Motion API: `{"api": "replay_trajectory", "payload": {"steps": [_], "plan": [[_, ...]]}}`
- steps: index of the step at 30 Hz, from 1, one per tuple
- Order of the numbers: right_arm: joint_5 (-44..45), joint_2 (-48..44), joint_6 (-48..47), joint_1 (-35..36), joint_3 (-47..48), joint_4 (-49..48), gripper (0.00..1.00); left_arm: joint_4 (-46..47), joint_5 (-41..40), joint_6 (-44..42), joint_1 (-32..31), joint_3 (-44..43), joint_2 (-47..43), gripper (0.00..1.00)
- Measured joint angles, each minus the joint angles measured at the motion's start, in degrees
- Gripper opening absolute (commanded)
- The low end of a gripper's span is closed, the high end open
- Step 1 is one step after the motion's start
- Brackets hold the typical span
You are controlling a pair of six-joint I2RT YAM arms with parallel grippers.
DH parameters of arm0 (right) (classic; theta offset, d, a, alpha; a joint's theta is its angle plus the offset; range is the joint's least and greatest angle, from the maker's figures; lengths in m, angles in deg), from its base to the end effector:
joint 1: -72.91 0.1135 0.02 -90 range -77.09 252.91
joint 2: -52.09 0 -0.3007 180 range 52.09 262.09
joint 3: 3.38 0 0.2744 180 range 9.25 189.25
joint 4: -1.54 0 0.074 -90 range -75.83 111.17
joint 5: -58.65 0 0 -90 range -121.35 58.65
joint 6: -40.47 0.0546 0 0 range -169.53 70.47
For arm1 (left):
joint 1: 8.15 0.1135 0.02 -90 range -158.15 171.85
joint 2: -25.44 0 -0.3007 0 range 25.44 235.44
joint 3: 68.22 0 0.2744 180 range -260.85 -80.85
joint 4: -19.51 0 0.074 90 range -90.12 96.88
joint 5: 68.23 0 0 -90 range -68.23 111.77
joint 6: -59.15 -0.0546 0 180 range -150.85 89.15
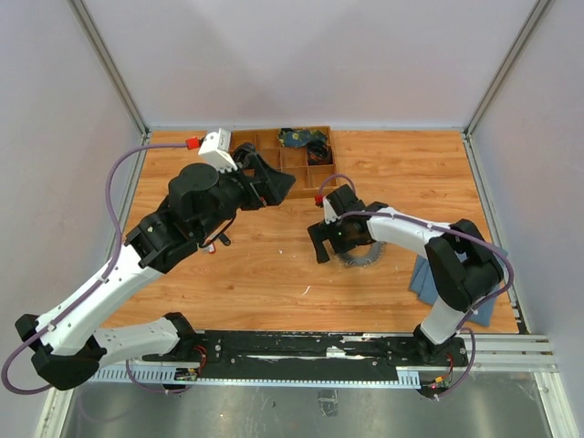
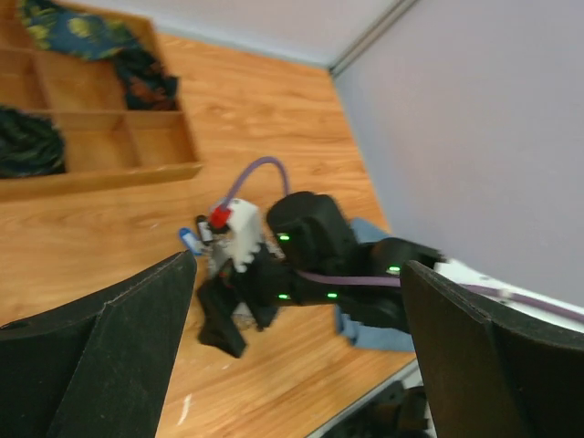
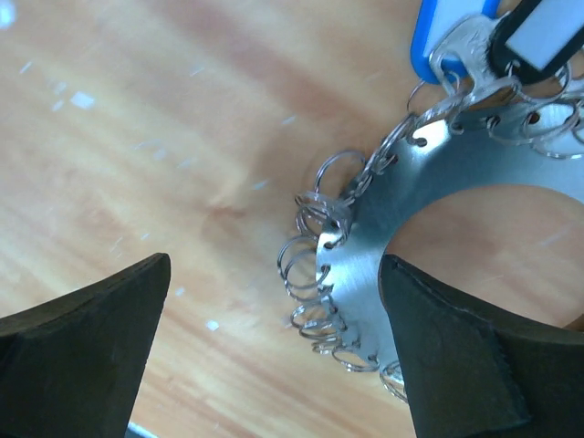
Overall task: Put the keys on the keyring
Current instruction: Move the keyring to the center of the board.
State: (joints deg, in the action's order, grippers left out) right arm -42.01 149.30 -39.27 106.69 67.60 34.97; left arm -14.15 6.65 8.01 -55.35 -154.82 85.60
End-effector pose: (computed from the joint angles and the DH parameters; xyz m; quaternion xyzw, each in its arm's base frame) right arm 0.3006 0.2132 0.1804 -0.2197 0.9359 0.1808 0.2079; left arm 0.1747 -0.1677 0.4806 -0.0327 0.7481 -0.3751 0.5465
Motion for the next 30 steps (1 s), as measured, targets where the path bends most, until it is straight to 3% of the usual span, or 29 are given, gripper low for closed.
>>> {"api": "replay_trajectory", "payload": {"steps": [5,7,11,14,20,30], "plan": [[-0.2,-7.4,0.5,4.2,-3.1,2.6,0.98,-5.7,-5.7,-3.0,0.0,5.1,-5.0,1.0],[2.4,-11.8,1.5,4.1,-3.3,4.2,0.89,-7.5,-7.8,-4.3,-0.1,6.3,-6.8,1.0],[8.7,-18.5,5.1,4.1,-3.6,6.3,0.61,-10.1,-11.0,-6.5,-0.1,8.7,-10.0,1.0],[10.3,-21.3,8.7,4.2,-6.0,6.3,0.5,-11.3,-12.0,-7.4,-0.1,10.8,-11.4,1.0],[12.3,-22.2,14.7,4.6,-11.7,8.5,0.45,-13.3,-12.3,-8.2,-0.1,14.1,-11.9,1.0],[11.1,-16.6,15.7,4.6,-11.1,8.3,0.39,-13.6,-12.2,-8.5,-0.1,15.8,-12.4,0.99]]}}
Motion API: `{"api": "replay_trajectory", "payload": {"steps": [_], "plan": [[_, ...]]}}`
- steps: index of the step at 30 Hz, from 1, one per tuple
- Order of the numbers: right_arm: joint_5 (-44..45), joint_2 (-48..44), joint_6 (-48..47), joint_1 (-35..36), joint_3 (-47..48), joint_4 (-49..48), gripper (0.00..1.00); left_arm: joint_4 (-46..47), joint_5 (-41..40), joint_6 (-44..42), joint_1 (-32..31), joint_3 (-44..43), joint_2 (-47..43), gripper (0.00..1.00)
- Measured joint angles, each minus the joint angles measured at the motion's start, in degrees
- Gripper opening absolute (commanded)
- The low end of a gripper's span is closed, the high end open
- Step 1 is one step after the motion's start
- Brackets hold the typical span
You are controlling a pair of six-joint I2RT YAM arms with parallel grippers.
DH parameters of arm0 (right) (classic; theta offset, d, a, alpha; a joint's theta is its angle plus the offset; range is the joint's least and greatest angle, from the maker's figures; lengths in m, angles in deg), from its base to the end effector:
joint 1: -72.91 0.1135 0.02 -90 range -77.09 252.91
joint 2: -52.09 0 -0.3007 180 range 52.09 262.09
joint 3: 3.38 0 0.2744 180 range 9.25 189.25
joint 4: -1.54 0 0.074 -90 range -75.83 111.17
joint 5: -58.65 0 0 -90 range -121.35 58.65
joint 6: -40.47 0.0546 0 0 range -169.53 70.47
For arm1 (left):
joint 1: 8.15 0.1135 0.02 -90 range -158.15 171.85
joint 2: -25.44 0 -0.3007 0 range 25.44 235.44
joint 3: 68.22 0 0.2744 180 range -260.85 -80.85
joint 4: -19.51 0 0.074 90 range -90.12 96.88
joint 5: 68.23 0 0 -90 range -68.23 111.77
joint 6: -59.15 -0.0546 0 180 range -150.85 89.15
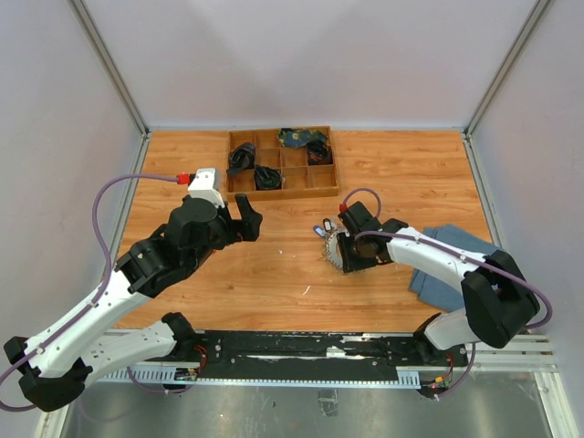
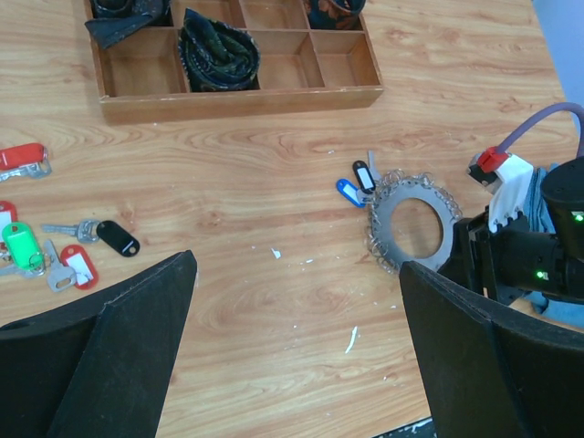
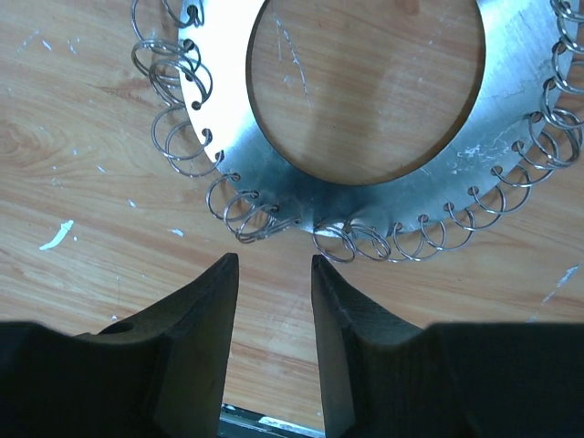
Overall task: Put the keys on the keyring
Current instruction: Move the keyring to the center of the board, then pick up the keyring from the center of the board.
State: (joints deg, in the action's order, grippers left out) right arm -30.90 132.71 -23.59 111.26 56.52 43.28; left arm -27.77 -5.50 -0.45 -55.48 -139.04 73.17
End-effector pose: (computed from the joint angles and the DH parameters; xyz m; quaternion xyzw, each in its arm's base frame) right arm 0.2254 0.1778 0.1991 -0.1040 0.9657 0.1234 0.2036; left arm 0.1417 -0.1168 0.3934 -0.0066 0.8259 -0.1772 0.5353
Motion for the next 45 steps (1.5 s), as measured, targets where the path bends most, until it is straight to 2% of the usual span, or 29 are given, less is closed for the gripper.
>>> {"api": "replay_trajectory", "payload": {"steps": [6,13,19,24,28,31,45], "plan": [[0.1,2.9,2.8,0.7,1.2,-1.8,0.42,0.0,0.3,0.0,0.0,0.0,0.0,0.99],[1.7,6.8,4.3,2.0,3.0,-1.9,0.37,0.0,0.4,0.0,0.0,0.1,0.0,0.99],[4.3,8.1,5.2,2.4,3.8,-1.2,0.27,0.1,0.4,0.1,0.0,0.4,-0.1,0.99],[6.6,8.1,5.4,2.7,3.9,-0.2,0.14,0.0,0.4,0.3,0.0,0.9,-0.2,0.99],[8.0,7.3,5.4,2.7,3.9,0.5,0.09,0.0,0.5,0.5,0.0,0.9,-0.3,0.99],[8.9,6.6,5.4,2.7,3.9,1.2,0.01,0.0,0.5,0.5,0.0,0.9,-0.3,0.99],[7.5,1.0,2.0,2.7,3.9,2.0,0.01,0.5,0.6,0.2,0.0,1.9,-1.0,0.99]]}}
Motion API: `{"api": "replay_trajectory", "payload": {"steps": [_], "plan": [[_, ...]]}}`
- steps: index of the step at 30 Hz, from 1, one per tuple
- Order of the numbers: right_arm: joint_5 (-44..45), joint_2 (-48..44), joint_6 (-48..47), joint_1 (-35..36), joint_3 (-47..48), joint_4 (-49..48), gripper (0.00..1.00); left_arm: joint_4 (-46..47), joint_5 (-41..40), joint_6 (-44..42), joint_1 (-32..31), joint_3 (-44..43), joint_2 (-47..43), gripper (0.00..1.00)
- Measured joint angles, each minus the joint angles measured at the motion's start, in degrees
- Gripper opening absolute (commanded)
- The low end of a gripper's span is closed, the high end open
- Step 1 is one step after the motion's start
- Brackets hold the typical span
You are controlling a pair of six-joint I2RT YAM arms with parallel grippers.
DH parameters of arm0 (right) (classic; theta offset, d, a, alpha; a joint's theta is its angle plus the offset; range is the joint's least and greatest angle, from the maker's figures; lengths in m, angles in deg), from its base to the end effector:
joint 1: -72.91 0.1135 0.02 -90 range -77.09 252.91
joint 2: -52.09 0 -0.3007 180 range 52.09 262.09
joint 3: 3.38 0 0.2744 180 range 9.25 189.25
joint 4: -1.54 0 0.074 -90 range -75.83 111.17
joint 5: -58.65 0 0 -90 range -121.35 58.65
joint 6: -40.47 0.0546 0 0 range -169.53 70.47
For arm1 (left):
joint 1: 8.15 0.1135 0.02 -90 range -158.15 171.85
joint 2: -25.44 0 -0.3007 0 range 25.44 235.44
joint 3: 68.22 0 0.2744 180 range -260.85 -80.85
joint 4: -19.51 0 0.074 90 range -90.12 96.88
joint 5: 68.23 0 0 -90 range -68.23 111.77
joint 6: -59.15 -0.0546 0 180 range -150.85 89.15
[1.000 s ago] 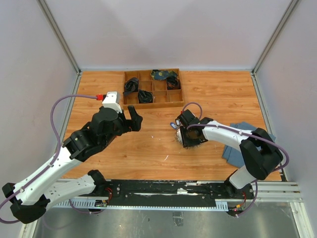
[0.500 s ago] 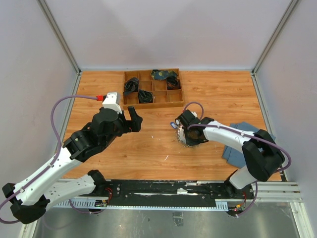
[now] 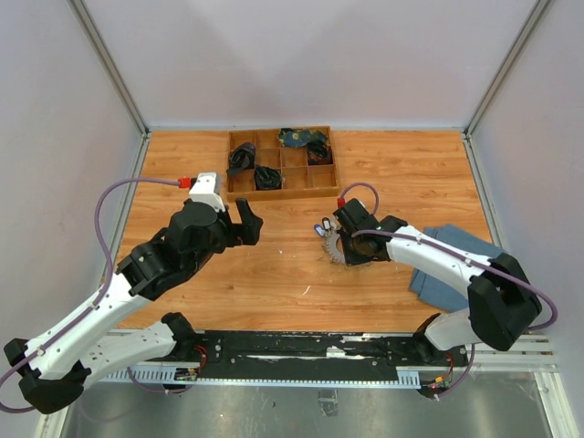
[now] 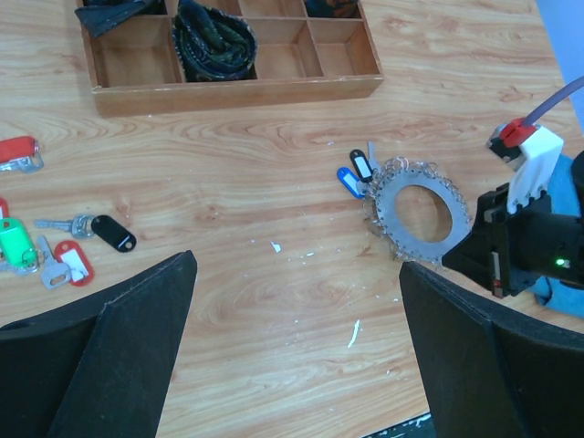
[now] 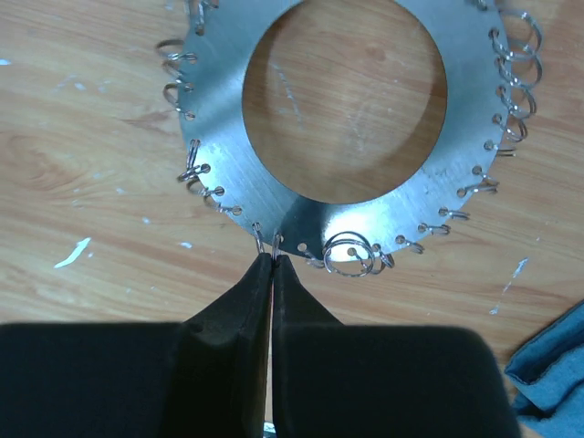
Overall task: Put the keys on the keyring
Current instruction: Pick up the keyring from the center of the board.
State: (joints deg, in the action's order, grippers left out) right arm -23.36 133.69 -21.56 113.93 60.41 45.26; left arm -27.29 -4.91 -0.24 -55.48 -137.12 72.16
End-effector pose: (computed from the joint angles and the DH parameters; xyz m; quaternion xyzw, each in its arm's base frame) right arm 0.2301 0.1901 0.2145 -0.0929 0.9626 0.0833 0.2404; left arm 0.1397 -0.1154 0.3849 -0.0042 0.8283 -0.1795 0.5307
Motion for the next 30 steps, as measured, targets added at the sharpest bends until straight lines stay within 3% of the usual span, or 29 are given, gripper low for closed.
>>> {"api": "replay_trajectory", "payload": {"steps": [10,17,30], "plan": [[-8.0,-9.9,-2.5,0.0,0.7,0.2,0.01,5.0,7.4,-4.3,0.0,3.5,0.3,0.9],[-11.5,-15.2,-4.5,0.0,7.6,3.7,0.01,11.5,15.1,-6.4,-0.1,6.8,1.3,0.85],[-16.3,-20.6,-7.3,0.0,17.8,6.9,0.01,22.6,25.6,-10.6,-2.3,8.2,0.3,0.64]]}}
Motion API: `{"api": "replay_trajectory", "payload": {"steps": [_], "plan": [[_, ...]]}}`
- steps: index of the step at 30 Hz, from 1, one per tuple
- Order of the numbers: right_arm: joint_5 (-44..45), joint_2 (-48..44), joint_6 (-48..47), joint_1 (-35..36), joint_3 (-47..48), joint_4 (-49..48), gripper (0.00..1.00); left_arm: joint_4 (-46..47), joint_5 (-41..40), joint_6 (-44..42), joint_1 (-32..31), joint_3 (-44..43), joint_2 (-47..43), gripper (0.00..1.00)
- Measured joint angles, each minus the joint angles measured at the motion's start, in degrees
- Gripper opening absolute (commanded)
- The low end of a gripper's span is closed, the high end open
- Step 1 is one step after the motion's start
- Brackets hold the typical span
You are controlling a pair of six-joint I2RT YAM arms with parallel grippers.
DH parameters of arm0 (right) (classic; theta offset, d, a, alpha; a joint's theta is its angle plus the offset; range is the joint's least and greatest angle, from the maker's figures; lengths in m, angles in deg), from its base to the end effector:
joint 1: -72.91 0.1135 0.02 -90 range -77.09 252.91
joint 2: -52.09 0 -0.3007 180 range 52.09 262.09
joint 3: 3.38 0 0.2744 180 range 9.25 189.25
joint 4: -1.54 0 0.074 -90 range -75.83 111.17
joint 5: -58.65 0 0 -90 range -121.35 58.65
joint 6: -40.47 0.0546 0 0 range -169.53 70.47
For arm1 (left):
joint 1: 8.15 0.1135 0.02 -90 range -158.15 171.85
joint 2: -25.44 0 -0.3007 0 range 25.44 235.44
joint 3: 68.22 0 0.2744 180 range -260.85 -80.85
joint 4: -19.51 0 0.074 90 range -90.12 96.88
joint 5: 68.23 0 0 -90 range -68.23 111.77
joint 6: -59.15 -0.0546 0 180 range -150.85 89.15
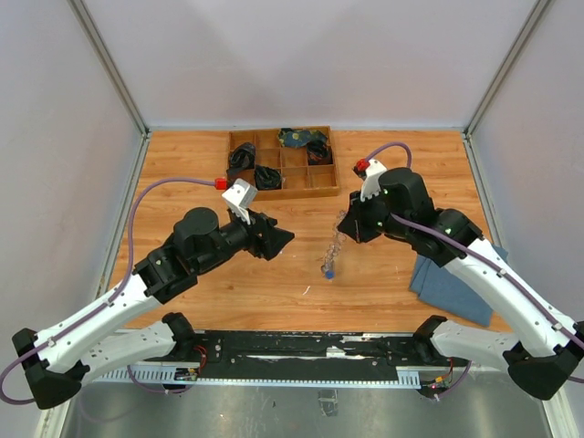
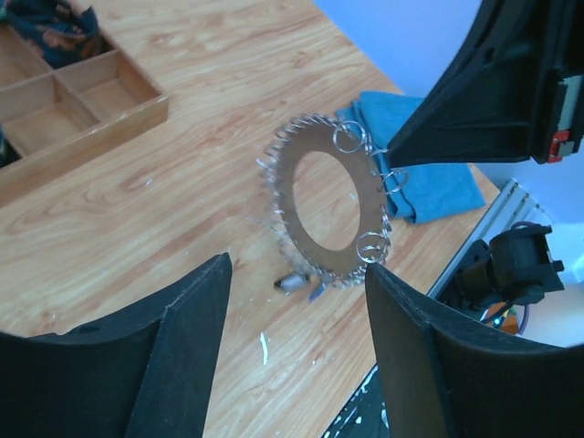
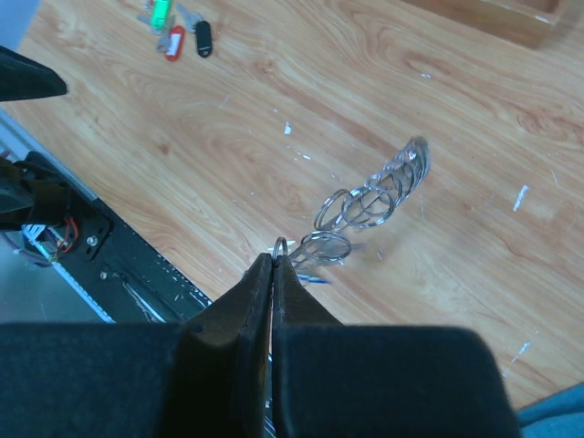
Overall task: Put the keys on the keyring
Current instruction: Pick up the keyring from the center of the board.
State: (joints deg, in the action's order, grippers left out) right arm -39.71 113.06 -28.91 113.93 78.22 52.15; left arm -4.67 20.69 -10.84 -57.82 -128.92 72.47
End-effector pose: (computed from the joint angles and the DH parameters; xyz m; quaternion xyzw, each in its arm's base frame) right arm 0.1772 0.1647 0.4091 -0.1888 0.8435 0.3098 0.3960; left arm 0.1355 -0.1580 0.3749 0.1910 0.7448 -0.3593 0.5289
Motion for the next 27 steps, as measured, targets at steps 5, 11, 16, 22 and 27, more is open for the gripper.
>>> {"api": "replay_trajectory", "payload": {"steps": [5,11,16,22,27], "plan": [[-4.0,-0.1,-3.2,0.0,2.6,0.1,0.0,2.7,2.0,-2.5,-1.2,0.0,-0.7,0.58],[-10.5,-1.7,-9.9,0.0,3.3,-0.1,0.01,7.1,7.9,-5.5,-1.5,0.0,-0.7,0.41],[-17.2,-4.6,-15.0,0.0,3.4,-1.1,0.0,10.3,12.8,-7.4,-1.6,0.0,-0.6,0.33],[-24.8,-6.5,-17.9,0.0,3.9,-3.2,0.01,12.6,18.6,-8.0,-1.6,-1.3,-0.1,0.3],[-29.0,-7.3,-18.1,0.0,4.0,-5.4,0.01,14.5,21.9,-8.0,-1.6,-3.4,0.3,0.25]]}}
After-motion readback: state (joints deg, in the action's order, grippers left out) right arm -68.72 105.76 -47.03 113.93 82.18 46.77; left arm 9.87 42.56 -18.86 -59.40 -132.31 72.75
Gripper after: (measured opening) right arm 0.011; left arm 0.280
